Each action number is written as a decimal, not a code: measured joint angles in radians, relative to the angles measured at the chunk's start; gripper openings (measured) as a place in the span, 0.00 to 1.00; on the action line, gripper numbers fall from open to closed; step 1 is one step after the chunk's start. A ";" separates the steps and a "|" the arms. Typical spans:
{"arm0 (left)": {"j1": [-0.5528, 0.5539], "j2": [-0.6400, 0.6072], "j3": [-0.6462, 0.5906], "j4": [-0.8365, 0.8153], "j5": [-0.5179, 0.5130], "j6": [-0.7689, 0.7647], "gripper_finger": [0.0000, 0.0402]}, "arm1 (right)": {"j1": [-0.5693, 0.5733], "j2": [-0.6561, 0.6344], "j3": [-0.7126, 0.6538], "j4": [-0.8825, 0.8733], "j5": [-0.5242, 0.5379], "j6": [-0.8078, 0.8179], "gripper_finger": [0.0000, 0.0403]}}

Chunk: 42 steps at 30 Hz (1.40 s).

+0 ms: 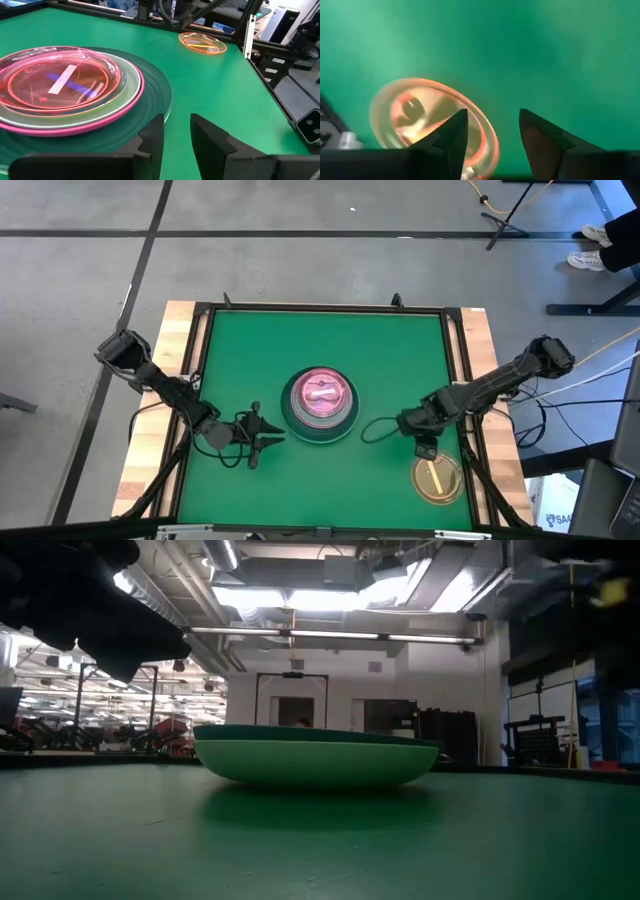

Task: Stack plastic plates
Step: Stack the transparent orange plate on top of the transparent pink plate

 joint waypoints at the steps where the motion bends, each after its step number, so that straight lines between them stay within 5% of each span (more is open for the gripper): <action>1: 0.000 0.000 0.000 0.000 0.000 0.000 0.22 | 0.020 0.000 -0.010 -0.014 0.001 0.021 0.42; 11: 0.000 0.000 0.000 0.000 -0.001 -0.002 0.22 | 0.204 0.000 -0.133 0.061 -0.028 0.121 0.42; 22: 0.000 0.000 0.000 0.000 -0.001 -0.002 0.22 | 0.239 -0.001 -0.246 0.263 -0.057 0.181 0.41; 33: 0.002 0.000 0.000 -0.008 0.000 -0.001 0.22 | 0.238 0.000 -0.245 0.256 -0.045 0.181 0.04; 42: 0.002 0.000 0.000 -0.010 0.006 0.001 0.22 | 0.196 -0.014 -0.143 0.223 -0.041 0.069 0.04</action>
